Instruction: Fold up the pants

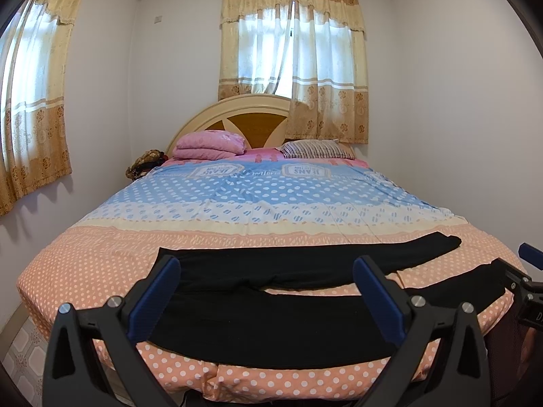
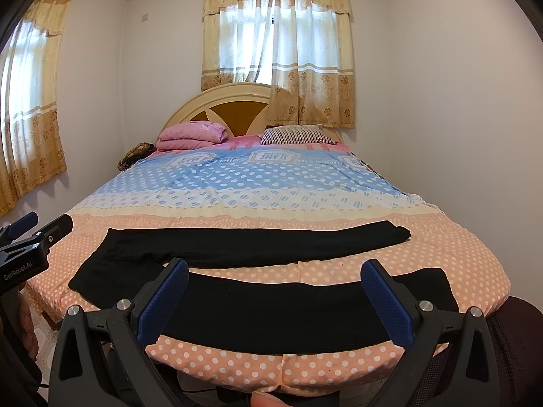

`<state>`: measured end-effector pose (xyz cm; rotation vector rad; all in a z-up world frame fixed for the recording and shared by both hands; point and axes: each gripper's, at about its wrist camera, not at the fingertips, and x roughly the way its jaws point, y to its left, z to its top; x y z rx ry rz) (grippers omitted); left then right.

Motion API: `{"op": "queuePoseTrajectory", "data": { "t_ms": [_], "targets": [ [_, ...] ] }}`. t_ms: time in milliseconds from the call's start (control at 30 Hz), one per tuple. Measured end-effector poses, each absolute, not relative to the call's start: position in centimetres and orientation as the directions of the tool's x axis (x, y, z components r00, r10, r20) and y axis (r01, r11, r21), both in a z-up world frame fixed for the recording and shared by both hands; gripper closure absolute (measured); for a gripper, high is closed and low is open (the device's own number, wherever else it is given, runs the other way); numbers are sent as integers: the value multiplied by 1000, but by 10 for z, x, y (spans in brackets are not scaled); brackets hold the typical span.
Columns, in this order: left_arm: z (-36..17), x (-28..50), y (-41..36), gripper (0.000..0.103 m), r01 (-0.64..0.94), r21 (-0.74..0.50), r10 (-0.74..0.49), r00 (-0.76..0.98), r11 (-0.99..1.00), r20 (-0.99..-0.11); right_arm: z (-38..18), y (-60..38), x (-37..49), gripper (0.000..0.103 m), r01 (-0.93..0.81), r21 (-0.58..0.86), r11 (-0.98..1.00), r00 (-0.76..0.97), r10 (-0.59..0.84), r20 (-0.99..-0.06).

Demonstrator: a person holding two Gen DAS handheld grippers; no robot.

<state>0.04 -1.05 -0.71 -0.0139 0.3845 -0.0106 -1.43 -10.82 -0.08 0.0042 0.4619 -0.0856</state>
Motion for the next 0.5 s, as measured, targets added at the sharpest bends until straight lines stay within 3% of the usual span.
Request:
{"op": "queuePoseTrajectory", "data": {
  "t_ms": [500],
  "targets": [
    [-11,1,-12,0,7,-14,-12,925,1000,-380,-4,-109,-11,1,83,-18,996,888,-83,-452]
  ]
}}
